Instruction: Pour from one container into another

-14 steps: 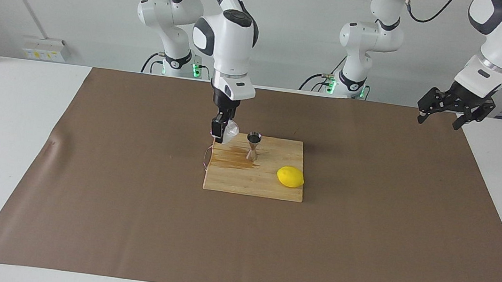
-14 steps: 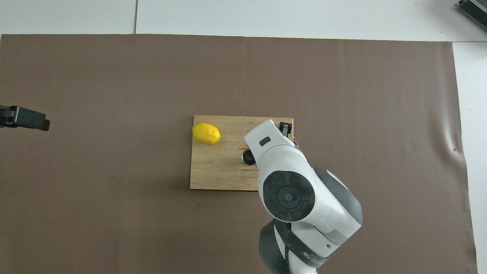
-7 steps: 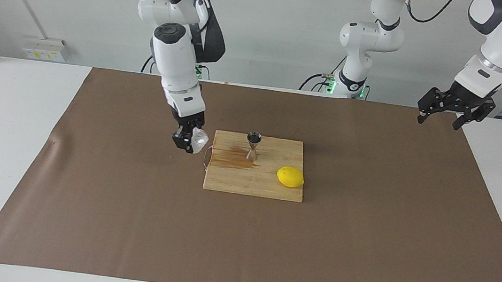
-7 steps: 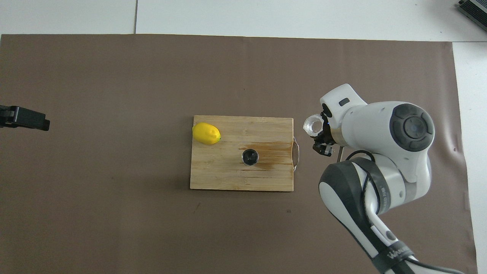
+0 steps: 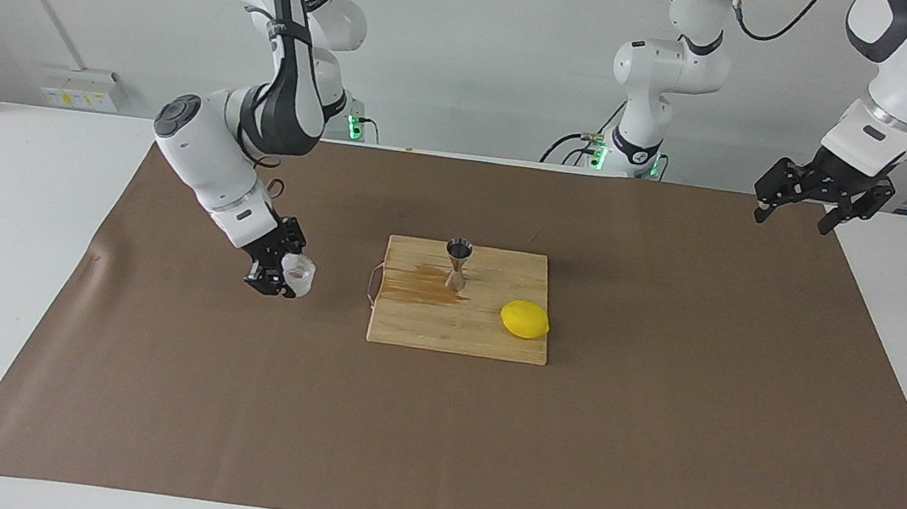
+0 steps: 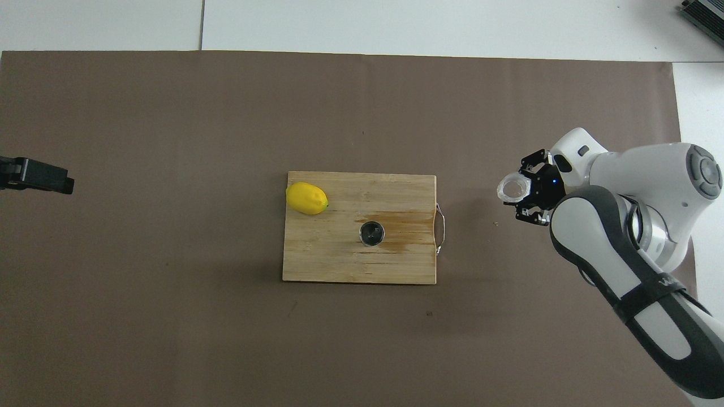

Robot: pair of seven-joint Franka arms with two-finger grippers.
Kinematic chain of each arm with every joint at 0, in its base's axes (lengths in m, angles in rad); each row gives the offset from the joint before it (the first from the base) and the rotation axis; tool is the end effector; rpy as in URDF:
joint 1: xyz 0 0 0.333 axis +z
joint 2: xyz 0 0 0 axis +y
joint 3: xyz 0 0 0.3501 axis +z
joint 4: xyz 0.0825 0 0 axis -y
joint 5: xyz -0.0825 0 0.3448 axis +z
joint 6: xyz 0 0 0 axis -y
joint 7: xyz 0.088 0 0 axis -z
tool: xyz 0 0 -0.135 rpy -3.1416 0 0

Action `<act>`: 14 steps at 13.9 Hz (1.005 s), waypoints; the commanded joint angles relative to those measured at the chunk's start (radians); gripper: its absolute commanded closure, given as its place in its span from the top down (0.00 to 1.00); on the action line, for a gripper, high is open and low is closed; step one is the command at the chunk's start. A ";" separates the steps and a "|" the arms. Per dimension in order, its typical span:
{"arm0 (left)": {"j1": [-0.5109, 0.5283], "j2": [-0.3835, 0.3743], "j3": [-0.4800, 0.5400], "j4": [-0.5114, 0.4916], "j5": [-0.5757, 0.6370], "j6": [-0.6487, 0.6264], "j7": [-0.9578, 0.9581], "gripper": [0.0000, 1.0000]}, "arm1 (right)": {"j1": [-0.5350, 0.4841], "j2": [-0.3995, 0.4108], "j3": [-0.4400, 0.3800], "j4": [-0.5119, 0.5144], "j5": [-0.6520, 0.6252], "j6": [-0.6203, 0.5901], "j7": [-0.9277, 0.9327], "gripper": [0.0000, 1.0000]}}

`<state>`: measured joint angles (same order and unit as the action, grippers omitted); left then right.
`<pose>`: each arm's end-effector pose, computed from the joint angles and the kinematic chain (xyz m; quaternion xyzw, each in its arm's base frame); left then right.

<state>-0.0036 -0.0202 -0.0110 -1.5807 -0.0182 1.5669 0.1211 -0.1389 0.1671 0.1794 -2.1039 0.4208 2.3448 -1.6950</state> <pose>0.5081 -0.0099 0.6363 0.9976 -0.0679 0.0037 0.0088 0.5551 0.0340 0.3815 -0.7384 -0.6518 -0.1486 0.0885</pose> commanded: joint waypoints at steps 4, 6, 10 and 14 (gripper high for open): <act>0.010 -0.029 -0.006 -0.033 0.003 0.001 0.006 1.00 | -0.100 0.080 0.014 -0.059 0.201 0.022 -0.309 0.37; 0.010 -0.029 -0.006 -0.033 0.003 0.001 0.006 1.00 | -0.111 0.100 0.014 -0.073 0.242 0.022 -0.360 0.38; 0.010 -0.029 -0.006 -0.033 0.003 0.001 0.006 1.00 | -0.146 0.098 0.014 -0.082 0.248 -0.002 -0.350 0.83; 0.010 -0.029 -0.006 -0.033 0.003 0.001 0.006 1.00 | -0.148 0.036 0.009 -0.077 0.245 -0.010 -0.319 1.00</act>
<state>-0.0036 -0.0202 -0.0110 -1.5807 -0.0182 1.5669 0.1211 -0.2694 0.2574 0.1807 -2.1674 0.6516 2.3443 -2.0278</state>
